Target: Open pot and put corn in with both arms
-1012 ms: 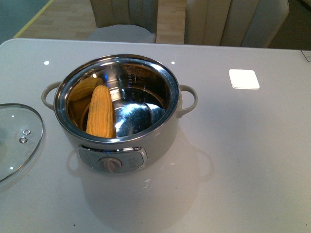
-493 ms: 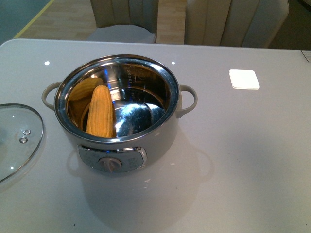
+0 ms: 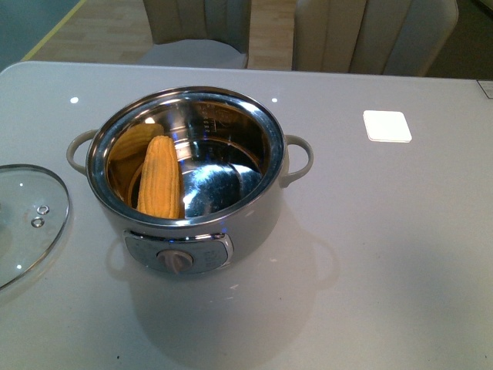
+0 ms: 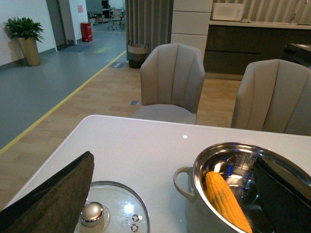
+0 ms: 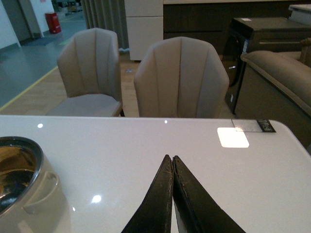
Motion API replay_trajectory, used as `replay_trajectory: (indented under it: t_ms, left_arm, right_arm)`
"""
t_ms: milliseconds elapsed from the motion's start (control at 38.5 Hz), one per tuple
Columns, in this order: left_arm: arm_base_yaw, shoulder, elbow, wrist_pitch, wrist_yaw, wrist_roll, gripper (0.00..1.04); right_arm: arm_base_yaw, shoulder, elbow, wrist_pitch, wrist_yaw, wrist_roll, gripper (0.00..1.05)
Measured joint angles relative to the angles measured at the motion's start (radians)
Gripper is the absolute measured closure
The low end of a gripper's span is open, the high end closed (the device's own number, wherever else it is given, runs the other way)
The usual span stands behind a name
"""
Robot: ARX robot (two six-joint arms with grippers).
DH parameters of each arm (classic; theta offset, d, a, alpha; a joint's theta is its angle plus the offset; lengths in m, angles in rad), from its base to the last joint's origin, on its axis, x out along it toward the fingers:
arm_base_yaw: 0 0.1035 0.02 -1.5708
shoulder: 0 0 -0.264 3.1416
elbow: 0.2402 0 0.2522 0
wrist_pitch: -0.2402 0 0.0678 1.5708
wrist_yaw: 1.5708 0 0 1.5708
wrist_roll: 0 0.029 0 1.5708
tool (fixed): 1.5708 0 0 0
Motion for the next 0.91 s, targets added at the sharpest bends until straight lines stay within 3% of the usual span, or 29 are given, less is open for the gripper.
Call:
replay_trajectory:
  t_ms: [908]
  left_arm:
    - [0.000,0.000,0.000,0.000,0.000,0.000,0.07]
  right_arm:
    - [0.000,-0.435,-0.018,-0.400,-0.001,0.000,1.03]
